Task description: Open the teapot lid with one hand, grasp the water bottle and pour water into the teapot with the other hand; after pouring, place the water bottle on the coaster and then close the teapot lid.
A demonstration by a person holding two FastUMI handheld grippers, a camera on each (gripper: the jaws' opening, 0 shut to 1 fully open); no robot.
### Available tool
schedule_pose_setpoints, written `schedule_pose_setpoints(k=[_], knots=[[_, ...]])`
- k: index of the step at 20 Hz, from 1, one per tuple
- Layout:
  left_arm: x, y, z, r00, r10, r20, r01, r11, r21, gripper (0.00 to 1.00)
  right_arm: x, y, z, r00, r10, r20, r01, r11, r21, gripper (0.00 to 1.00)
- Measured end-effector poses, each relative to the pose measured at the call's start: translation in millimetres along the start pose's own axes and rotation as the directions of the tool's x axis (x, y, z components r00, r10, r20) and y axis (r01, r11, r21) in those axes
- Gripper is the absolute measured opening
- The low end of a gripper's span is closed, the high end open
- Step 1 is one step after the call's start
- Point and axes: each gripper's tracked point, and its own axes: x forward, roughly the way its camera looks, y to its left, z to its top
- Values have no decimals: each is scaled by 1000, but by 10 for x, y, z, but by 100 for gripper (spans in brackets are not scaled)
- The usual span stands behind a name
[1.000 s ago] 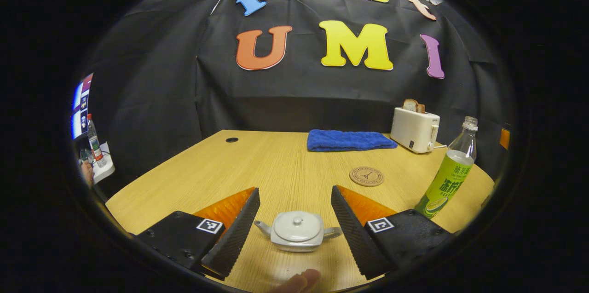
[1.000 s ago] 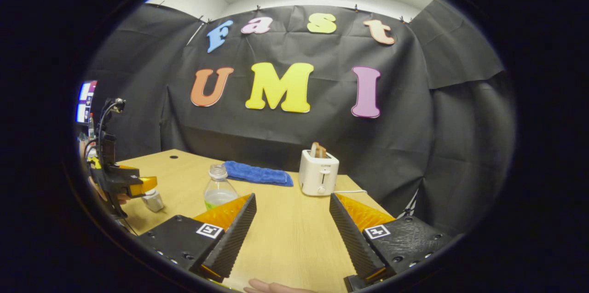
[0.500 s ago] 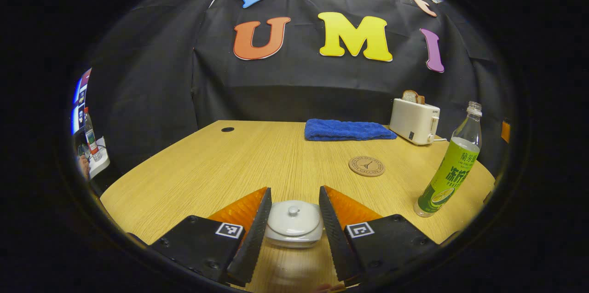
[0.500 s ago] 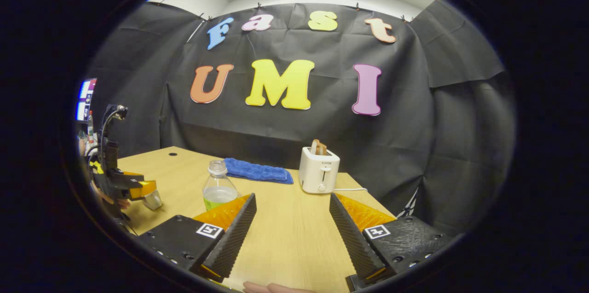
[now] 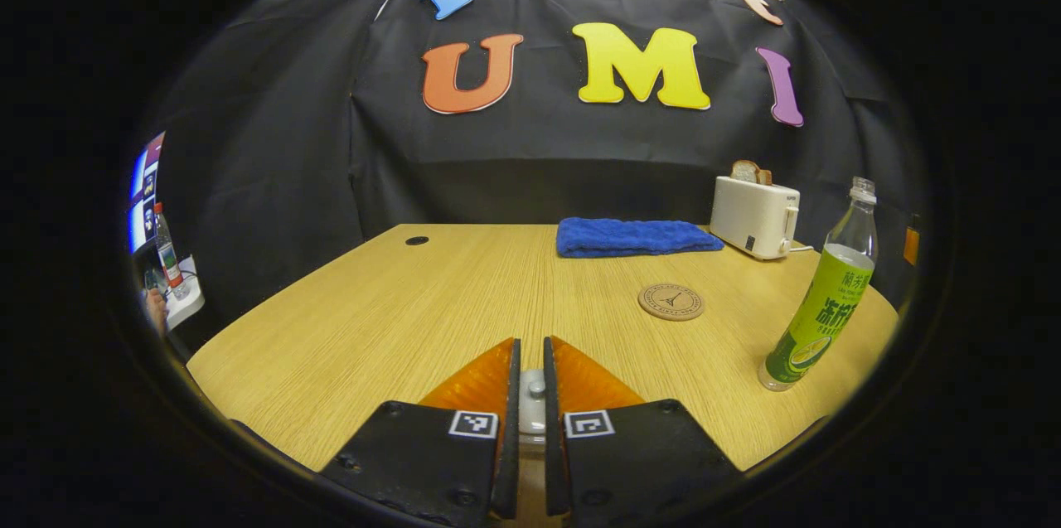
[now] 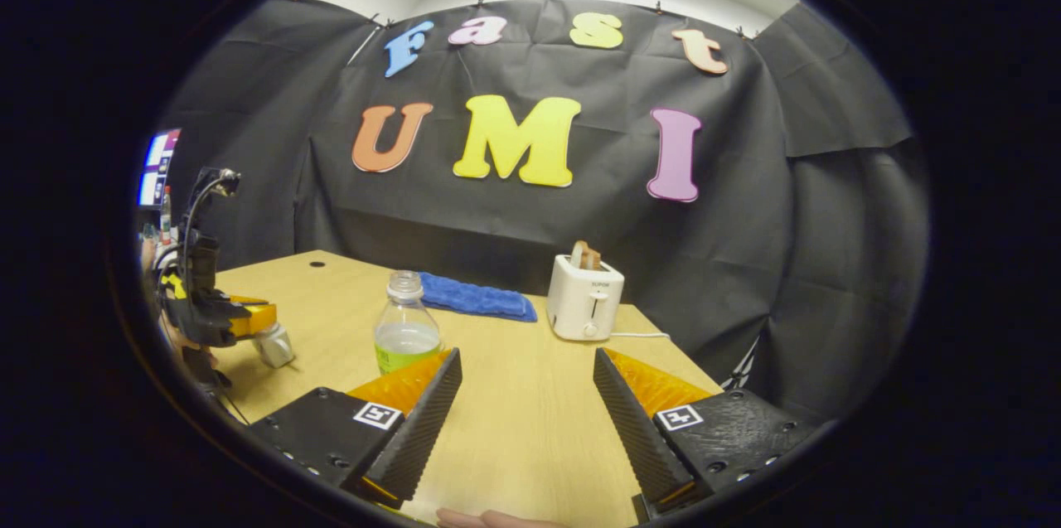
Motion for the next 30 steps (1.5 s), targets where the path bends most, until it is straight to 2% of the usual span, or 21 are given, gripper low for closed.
schedule_pose_setpoints(k=[2, 3, 5, 6, 9, 10, 13, 17, 19, 21, 22, 24, 27, 28, 30], knots=[[0, 14, 6, 1000, 6, -2, -6, 1000, -1, 5, 42, 66, -51, 1000, 8, -8, -8, 1000, -5, 98], [1, 25, 14, 1000, 11, 3, -11, 1000, 0, 4, 57, 130, -90, 999, 25, -20, -24, 1000, 3, 98], [-33, 55, 55, 1000, 11, 9, -11, 1000, -15, 4, 44, 323, -194, 996, 71, -48, -70, 997, 38, 96], [-62, 52, 107, 1000, 8, 20, -7, 1000, -21, 4, 51, 418, -208, 995, 89, -51, -87, 996, 36, 98], [-187, 174, 286, 998, 25, 53, -23, 999, -32, 3, 64, 663, -215, 990, 143, -18, -142, 989, 42, 96], [-240, 205, 348, 998, 24, 61, -22, 999, -39, 4, 72, 759, -262, 986, 167, -17, -166, 984, 60, 93], [-395, 300, 496, 997, 22, 78, -16, 998, -67, 4, 142, 941, -425, 977, 211, -39, -204, 970, 134, 96], [-552, 343, 622, 996, -2, 90, 10, 996, -86, 4, 375, 973, -604, 979, 188, -76, -172, 968, 184, 98], [-628, 359, 684, 994, -21, 107, 30, 996, -85, 3, 484, 1037, -602, 976, 195, -99, -172, 964, 200, 95], [-677, 463, 699, 994, -11, 108, 19, 997, -75, 3, 559, 1081, -540, 978, 188, -90, -169, 968, 187, 96], [-698, 496, 696, 995, -13, 101, 21, 996, -83, 4, 603, 1102, -538, 979, 183, -89, -165, 970, 177, 92], [-751, 525, 698, 996, -22, 89, 31, 995, -99, 4, 682, 1162, -571, 979, 179, -98, -162, 973, 162, 95], [-814, 585, 708, 996, -32, 84, 40, 994, -97, 3, 757, 1200, -560, 981, 163, -105, -147, 979, 143, 86], [-835, 580, 697, 996, -38, 78, 45, 995, -90, 4, 755, 1207, -564, 981, 160, -107, -144, 980, 141, 74], [-865, 570, 710, 995, -57, 79, 63, 995, -76, 4, 734, 1264, -545, 980, 161, -114, -146, 981, 126, 74]])
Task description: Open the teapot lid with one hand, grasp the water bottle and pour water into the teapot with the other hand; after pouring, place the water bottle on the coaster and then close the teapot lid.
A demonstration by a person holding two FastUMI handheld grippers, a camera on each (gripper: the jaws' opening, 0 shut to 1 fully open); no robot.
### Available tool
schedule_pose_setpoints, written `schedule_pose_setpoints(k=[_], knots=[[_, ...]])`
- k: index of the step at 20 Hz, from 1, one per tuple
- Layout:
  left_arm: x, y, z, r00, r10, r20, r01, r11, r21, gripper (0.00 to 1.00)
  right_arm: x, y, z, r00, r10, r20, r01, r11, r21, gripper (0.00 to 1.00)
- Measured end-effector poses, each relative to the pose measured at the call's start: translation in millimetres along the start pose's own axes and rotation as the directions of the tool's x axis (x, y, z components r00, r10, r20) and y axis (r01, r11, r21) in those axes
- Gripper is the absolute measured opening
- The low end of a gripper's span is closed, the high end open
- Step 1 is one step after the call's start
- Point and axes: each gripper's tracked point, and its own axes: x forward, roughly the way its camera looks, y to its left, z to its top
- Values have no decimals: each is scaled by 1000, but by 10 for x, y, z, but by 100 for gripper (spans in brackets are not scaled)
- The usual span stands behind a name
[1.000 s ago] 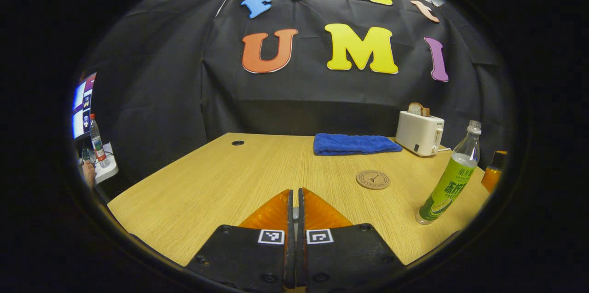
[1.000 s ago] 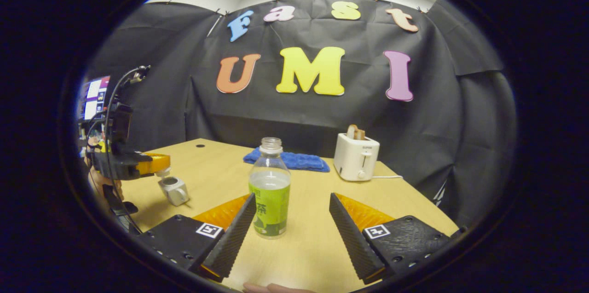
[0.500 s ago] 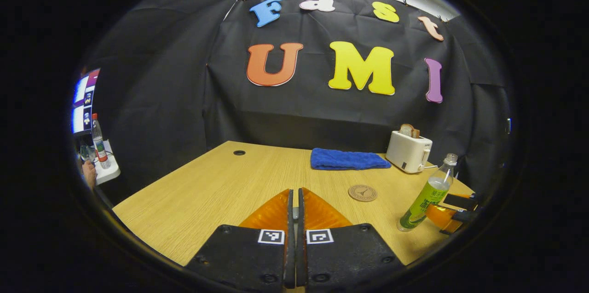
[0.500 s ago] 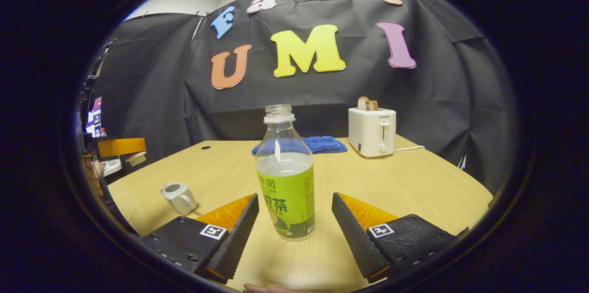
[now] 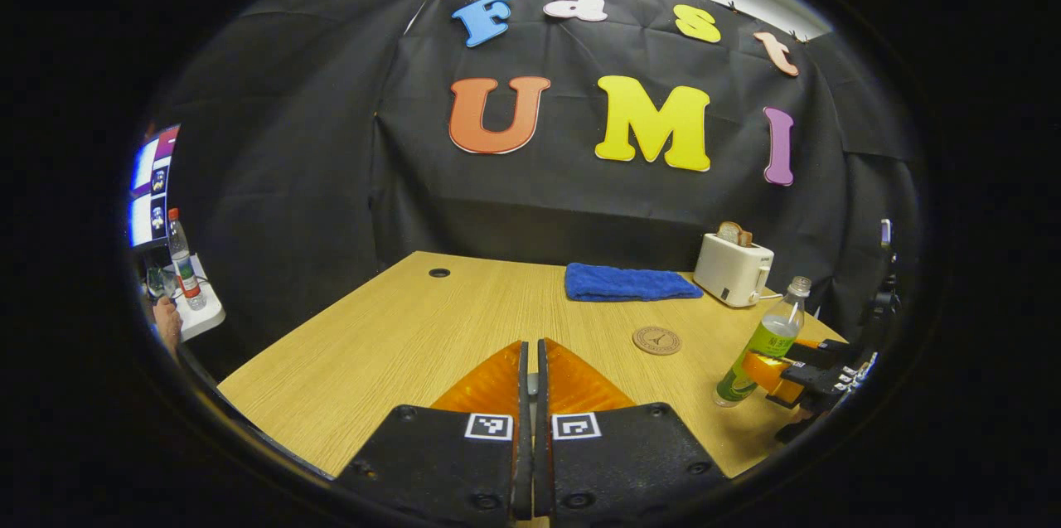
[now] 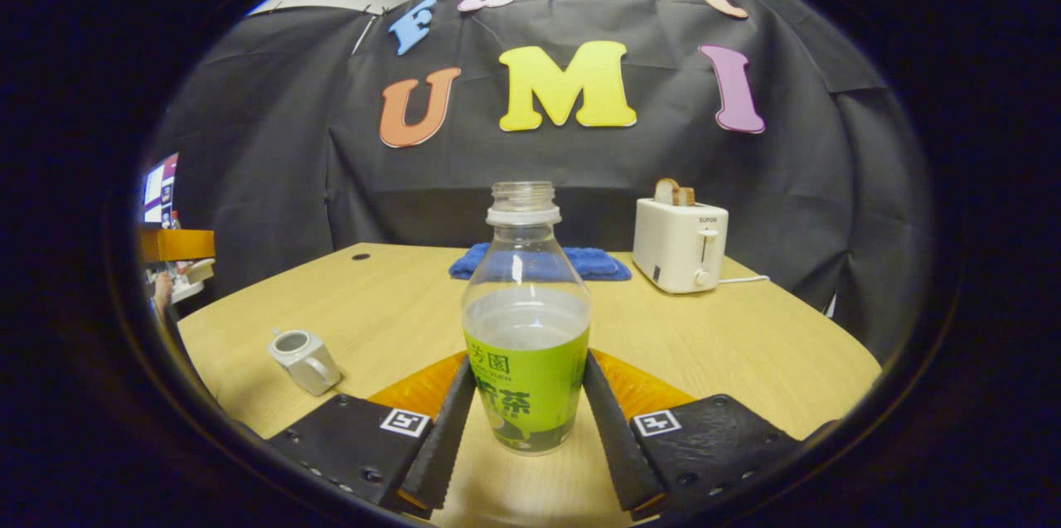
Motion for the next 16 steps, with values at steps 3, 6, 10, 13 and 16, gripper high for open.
schedule_pose_setpoints(k=[3, 6, 10, 13, 16], knots=[[-38, -61, 5, 999, -43, 0, 43, 999, 21, 3, -21, 83, 41, 1000, -21, -7, 21, 998, -65, 74], [-80, -49, 55, 998, -59, 11, 58, 998, 35, 4, -29, 165, 100, 997, -72, -4, 70, 984, -163, 72], [-125, 95, 81, 998, -55, 20, 54, 998, 41, 3, -5, 357, 119, 994, -107, -13, 98, 947, -307, 72], [-175, 154, 138, 996, -78, 36, 78, 997, -2, 3, 48, 462, 91, 989, -144, -21, 120, 890, -440, 72], [-211, 269, 165, 996, -75, 51, 75, 997, -4, 3, 63, 521, 132, 978, -205, 30, 179, 761, -623, 72]])
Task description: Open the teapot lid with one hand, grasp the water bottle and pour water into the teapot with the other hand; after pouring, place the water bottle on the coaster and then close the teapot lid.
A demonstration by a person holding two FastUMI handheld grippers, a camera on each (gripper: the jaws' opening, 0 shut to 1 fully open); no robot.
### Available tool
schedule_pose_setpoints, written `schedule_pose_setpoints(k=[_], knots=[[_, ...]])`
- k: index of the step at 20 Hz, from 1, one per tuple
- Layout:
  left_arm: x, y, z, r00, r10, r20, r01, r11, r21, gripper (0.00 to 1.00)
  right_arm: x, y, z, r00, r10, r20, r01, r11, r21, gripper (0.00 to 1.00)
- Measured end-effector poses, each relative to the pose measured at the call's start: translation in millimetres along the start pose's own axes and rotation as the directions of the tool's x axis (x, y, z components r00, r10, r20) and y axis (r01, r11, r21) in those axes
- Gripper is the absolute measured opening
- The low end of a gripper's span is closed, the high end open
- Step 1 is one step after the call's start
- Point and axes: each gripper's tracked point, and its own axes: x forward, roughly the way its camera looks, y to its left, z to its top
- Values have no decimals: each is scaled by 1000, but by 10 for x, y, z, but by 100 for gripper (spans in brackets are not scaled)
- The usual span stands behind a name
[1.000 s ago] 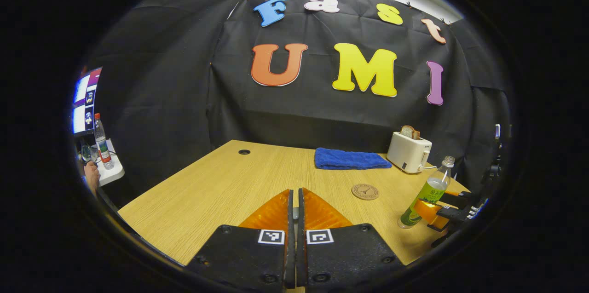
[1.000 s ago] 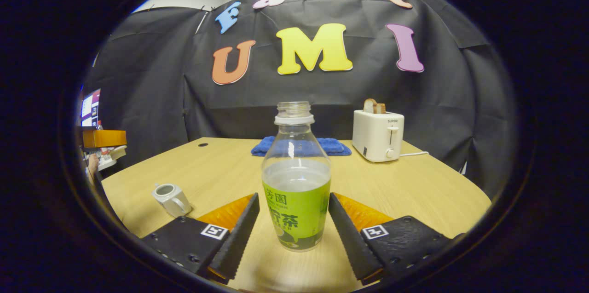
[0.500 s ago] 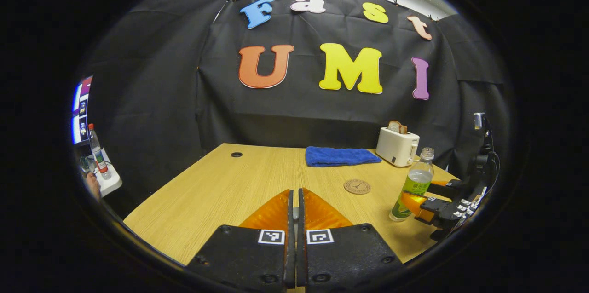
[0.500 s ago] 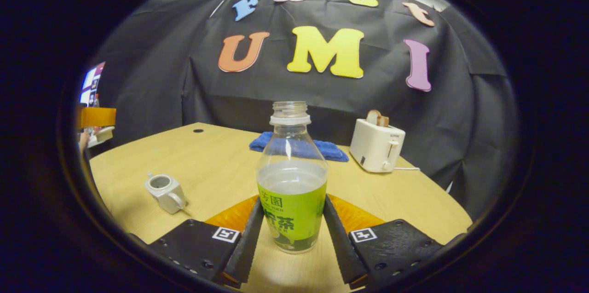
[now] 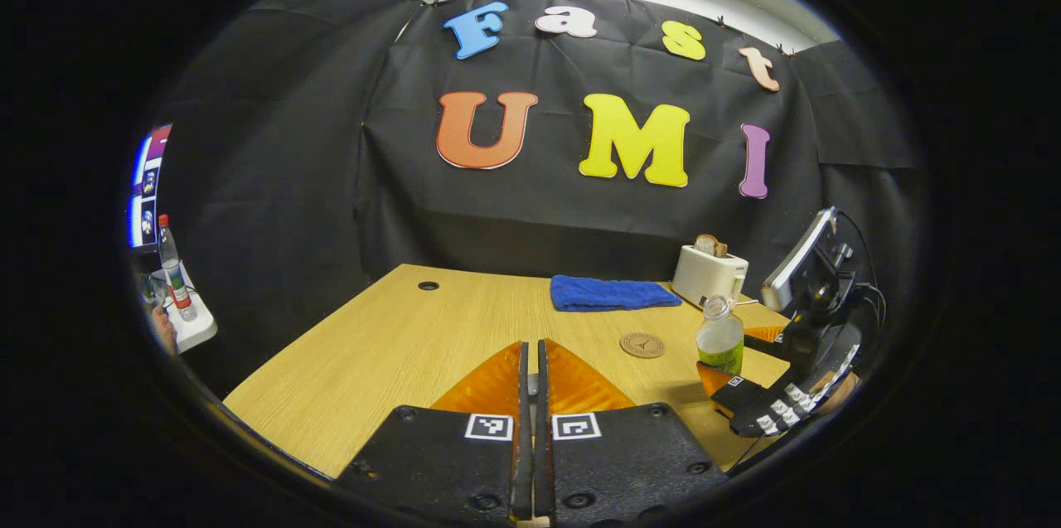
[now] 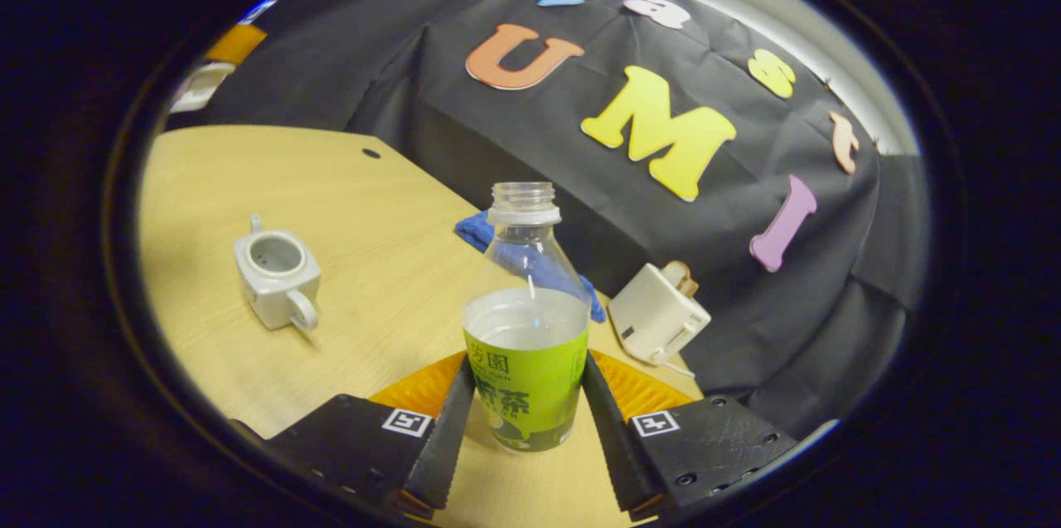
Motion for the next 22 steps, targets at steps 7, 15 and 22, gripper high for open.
schedule_pose_setpoints(k=[7, 15, 22], knots=[[-37, -4, 27, 1000, -14, 7, 14, 1000, 18, 3, 126, 235, 173, 996, -53, 75, 79, 909, -408, 71], [-74, 75, 50, 1000, -9, 17, 8, 1000, 30, 3, 114, 247, 353, 960, -117, 255, 261, 705, -660, 71], [-47, 67, 31, 1000, -16, 13, 16, 1000, 19, 3, -44, 294, 641, 891, -140, 432, 436, 532, -726, 71]])
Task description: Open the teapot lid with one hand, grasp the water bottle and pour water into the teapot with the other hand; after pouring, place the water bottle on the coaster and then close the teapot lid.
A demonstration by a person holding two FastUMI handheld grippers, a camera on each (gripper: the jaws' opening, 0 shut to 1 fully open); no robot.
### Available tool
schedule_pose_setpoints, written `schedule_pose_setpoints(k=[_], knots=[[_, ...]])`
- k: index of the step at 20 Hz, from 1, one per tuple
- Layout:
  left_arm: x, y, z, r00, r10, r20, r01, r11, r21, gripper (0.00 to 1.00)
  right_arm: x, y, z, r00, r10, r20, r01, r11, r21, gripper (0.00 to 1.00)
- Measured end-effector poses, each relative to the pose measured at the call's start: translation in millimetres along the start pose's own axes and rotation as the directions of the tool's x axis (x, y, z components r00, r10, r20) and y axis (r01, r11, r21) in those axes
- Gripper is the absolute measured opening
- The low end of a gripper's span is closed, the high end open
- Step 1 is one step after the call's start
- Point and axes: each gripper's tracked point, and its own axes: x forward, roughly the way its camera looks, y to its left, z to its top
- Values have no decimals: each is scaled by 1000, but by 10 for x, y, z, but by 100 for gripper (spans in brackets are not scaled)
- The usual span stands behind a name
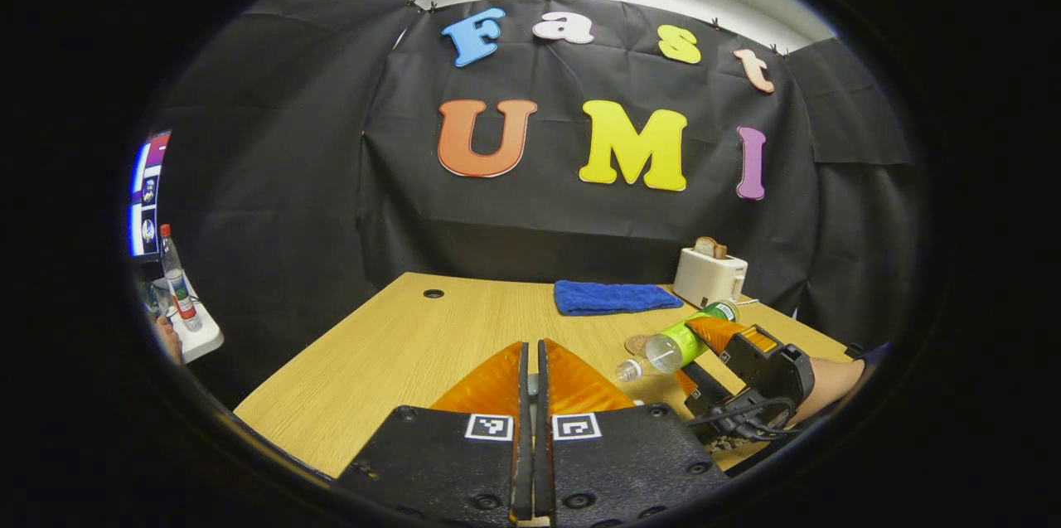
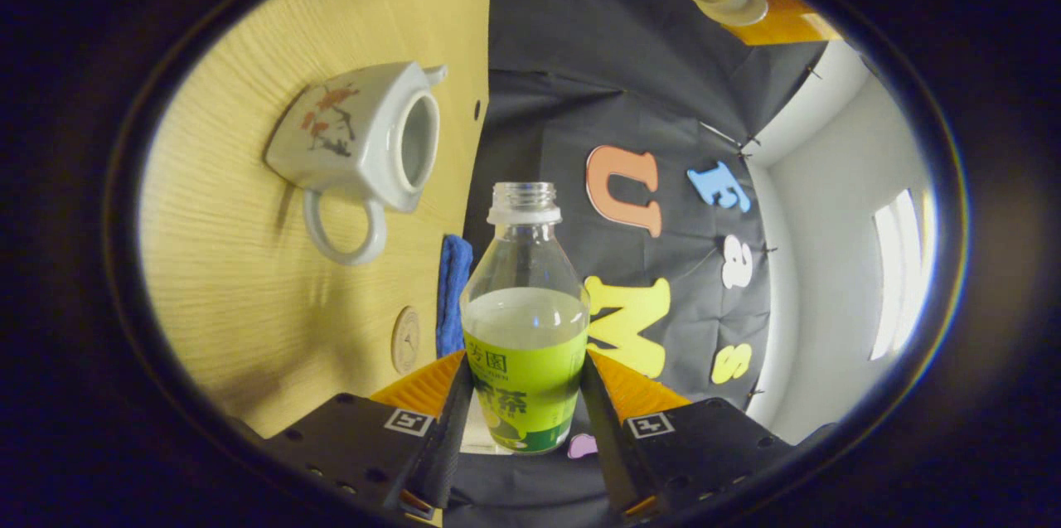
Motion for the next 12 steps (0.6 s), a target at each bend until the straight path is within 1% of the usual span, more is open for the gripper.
schedule_pose_setpoints(k=[2, 4, 6, 8, 10, 12], knots=[[-3, 19, 18, 1000, 5, 4, -5, 1000, -1, 3, 64, -133, -21, 999, -54, -5, 54, 997, -47, 69], [8, 54, -5, 1000, 16, -2, -16, 1000, -6, 3, 93, -138, 34, 997, -73, 17, 74, 994, -85, 70], [0, 18, -5, 1000, 10, -3, -10, 1000, -4, 3, 70, -113, 29, 997, -70, 26, 73, 991, -110, 71], [2, 8, 3, 1000, 8, 1, -8, 1000, 0, 3, 52, -111, 43, 997, -69, 34, 73, 988, -134, 69], [-4, 9, -4, 1000, 4, 0, -4, 1000, 1, 3, 36, -120, 59, 996, -80, 45, 86, 984, -154, 70], [12, 15, -7, 1000, 5, -1, -5, 1000, 0, 3, 45, -133, 51, 995, -86, 49, 93, 981, -168, 69]])
